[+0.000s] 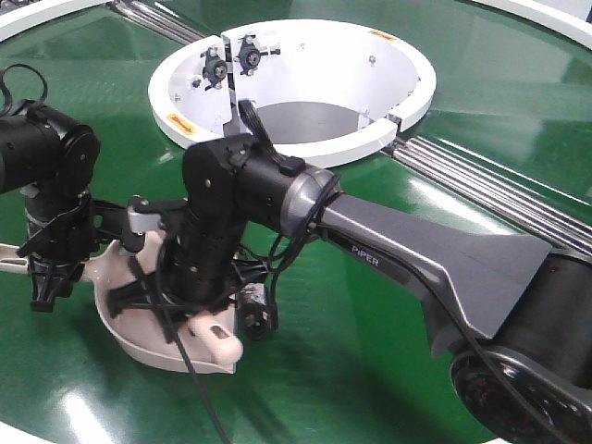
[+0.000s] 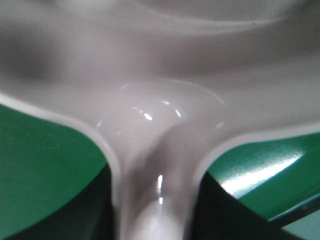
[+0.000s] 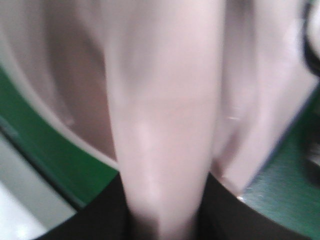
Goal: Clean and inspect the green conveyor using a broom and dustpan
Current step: 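Sweep the black cable into the dustpan with the right-held brush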
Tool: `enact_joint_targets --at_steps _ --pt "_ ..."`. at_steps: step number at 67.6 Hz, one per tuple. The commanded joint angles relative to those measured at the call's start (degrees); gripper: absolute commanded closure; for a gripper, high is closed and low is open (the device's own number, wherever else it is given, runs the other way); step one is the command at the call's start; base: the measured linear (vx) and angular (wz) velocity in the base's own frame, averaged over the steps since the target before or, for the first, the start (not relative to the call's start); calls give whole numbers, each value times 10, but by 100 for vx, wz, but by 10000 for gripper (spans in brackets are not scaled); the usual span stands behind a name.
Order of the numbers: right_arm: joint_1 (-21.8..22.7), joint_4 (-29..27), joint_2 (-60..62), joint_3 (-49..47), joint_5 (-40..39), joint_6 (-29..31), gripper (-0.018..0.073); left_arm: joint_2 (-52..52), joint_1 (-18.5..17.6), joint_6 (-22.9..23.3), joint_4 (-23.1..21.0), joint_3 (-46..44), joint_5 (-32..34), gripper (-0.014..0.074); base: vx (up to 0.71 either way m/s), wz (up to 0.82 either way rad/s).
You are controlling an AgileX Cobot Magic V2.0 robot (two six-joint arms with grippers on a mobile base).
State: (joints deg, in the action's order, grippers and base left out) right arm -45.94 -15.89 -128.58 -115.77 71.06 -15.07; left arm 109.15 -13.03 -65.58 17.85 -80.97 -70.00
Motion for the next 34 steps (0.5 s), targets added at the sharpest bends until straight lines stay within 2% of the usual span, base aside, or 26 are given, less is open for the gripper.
enact_joint_targets --at_steps 1,8,23,34 --pt "5 -20 41 -34 29 9 562 -28 -4 10 3 -15 -15 603 0 0" --pt "6 5 51 -32 29 5 562 -28 -4 10 3 -15 -15 603 0 0" --pt "13 112 76 -32 29 -50 562 -28 -4 10 3 -15 -15 603 0 0" --pt "38 131 101 2 29 -78 562 -28 -4 10 3 -15 -15 603 0 0"
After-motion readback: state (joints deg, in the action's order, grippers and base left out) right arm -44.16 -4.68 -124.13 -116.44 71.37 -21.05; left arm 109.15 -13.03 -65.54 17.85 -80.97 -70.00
